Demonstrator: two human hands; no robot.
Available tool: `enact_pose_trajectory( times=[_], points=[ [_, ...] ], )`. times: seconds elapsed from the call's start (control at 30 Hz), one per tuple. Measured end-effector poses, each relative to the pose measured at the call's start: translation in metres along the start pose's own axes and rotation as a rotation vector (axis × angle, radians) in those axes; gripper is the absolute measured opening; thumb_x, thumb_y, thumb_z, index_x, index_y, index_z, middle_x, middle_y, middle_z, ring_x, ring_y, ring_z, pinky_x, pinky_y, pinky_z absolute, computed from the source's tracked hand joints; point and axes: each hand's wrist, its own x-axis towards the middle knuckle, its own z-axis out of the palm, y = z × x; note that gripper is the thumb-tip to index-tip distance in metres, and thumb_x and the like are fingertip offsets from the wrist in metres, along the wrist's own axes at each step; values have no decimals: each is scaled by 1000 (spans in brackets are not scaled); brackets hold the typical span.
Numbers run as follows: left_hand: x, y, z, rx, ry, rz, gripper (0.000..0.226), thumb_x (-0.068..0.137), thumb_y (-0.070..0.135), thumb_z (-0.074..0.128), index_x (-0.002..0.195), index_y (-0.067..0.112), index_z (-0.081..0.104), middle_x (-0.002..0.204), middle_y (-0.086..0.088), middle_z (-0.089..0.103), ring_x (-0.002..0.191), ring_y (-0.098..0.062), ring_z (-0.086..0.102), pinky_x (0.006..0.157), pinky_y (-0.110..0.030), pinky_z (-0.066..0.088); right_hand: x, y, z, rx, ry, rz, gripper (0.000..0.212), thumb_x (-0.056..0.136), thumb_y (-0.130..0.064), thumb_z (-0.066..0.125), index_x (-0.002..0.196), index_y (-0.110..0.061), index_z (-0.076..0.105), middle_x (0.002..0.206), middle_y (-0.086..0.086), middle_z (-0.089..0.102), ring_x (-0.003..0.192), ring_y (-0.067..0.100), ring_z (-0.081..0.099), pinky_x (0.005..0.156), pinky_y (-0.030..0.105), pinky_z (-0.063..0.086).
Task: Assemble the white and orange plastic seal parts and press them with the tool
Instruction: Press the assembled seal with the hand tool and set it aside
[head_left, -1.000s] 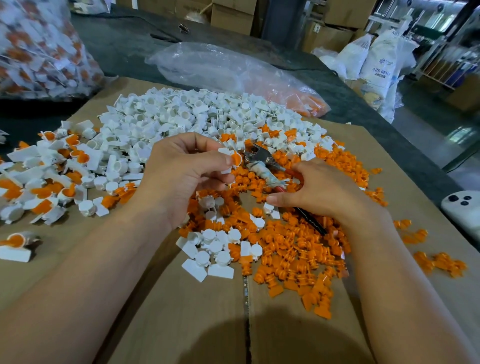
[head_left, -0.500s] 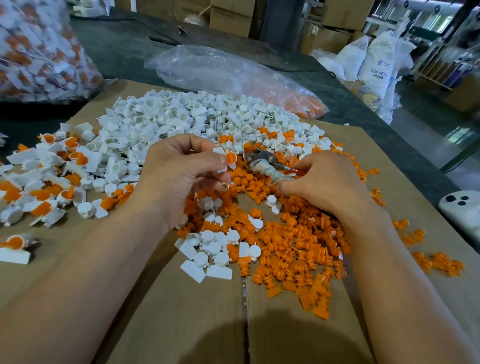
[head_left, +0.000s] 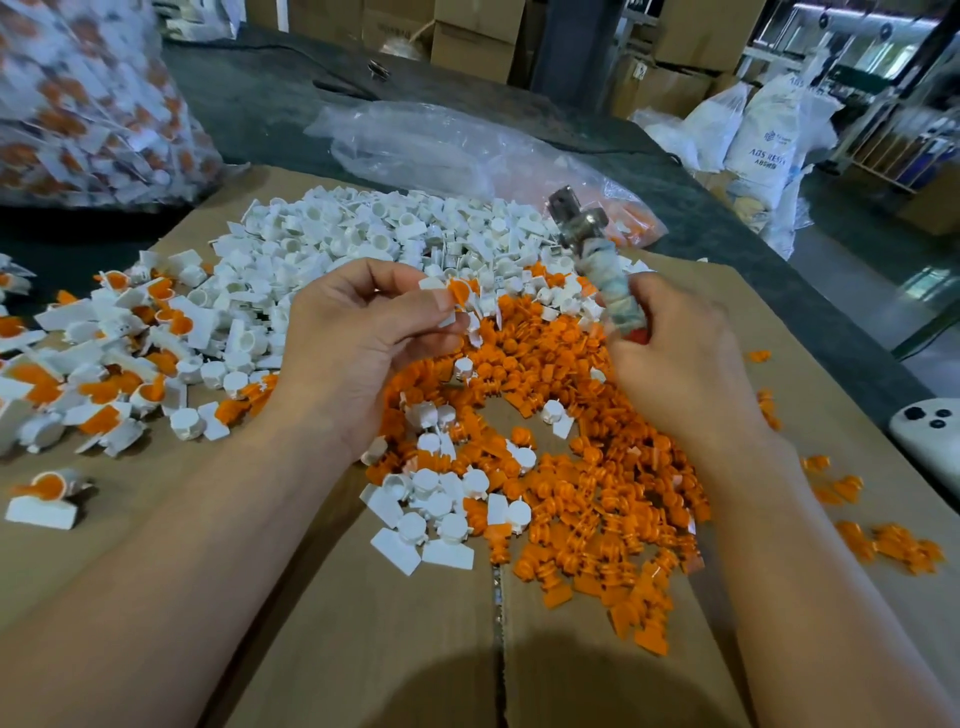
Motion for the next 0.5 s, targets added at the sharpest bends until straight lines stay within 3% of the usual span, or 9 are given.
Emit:
enact_pose_trajectory(
  times=[0.1,0.23,0.4,0.5],
  points=[
    [0,0,1,-25,1,24,18,70,-6,65,71,9,55,55,-2,65,57,-16,68,47,-17,50,0,1,3,-25,15,-55,8,88,-14,56,85,-19,51,64,-17,39,58,2,39,50,9,30],
    [-1,-1,3,-45,11,88,19,58,5,67,73,9,55,54,0,66,59,-16,69,50,-17,51,-4,-4,12,-128,-11,-134,16,92,-32,49,84,-23,38,65,-15,34,61,12,36,53,32,19],
    [-1,-4,3,-31,28,169,17,61,5,68,73,11,57,56,1,66,62,-17,69,56,-21,52,-9,-14,14,-131,-4,-202,17,90,-37,47,92,-21,42,67,-10,36,59,10,33,52,31,17],
    [-1,-7,3,-20,30,191,17,61,7,69,73,12,58,58,0,67,63,-18,69,57,-22,53,-10,-17,16,-193,1,-243,23,89,-32,52,102,-13,52,78,-5,40,76,13,32,64,26,13]
  ],
)
